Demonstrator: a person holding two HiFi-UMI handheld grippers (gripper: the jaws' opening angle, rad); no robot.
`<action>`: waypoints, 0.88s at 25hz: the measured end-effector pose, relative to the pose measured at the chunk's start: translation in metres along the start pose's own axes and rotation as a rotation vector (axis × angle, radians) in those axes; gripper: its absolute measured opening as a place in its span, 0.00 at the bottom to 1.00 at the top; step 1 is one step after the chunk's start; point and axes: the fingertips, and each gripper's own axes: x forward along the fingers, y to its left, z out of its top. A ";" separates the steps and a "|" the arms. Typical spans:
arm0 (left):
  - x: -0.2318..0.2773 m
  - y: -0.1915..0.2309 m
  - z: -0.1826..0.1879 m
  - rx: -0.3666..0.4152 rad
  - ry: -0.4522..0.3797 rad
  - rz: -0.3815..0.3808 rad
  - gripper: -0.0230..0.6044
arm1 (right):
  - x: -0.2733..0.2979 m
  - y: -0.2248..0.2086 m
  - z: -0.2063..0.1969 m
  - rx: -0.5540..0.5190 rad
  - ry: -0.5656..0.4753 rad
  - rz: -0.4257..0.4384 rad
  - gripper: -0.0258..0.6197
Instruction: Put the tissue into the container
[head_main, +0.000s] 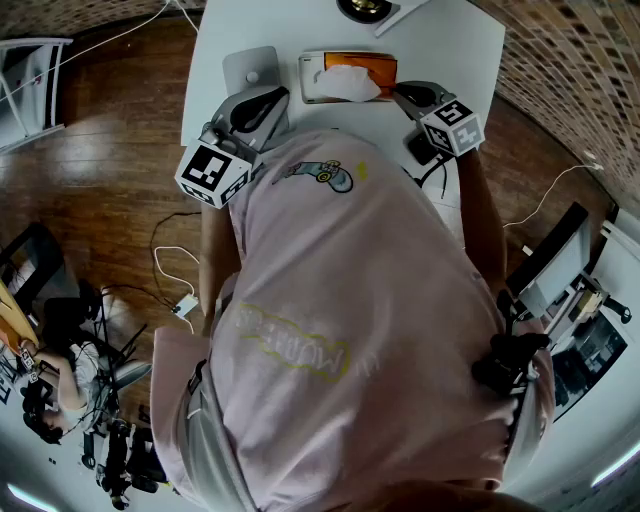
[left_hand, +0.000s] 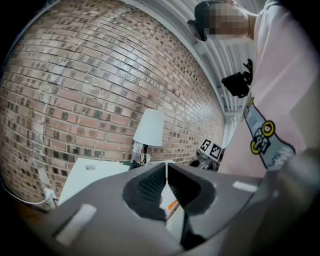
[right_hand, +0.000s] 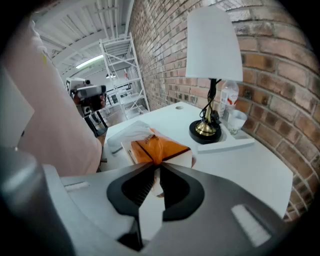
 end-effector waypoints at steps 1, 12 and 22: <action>-0.003 0.001 0.000 0.001 0.001 0.001 0.05 | -0.007 0.002 0.009 -0.002 -0.020 0.000 0.10; -0.020 0.012 -0.005 -0.013 -0.039 -0.002 0.05 | -0.115 0.022 0.102 -0.156 -0.144 -0.034 0.09; -0.036 0.050 -0.020 -0.071 -0.111 0.069 0.05 | -0.169 0.052 0.160 -0.162 -0.178 -0.020 0.09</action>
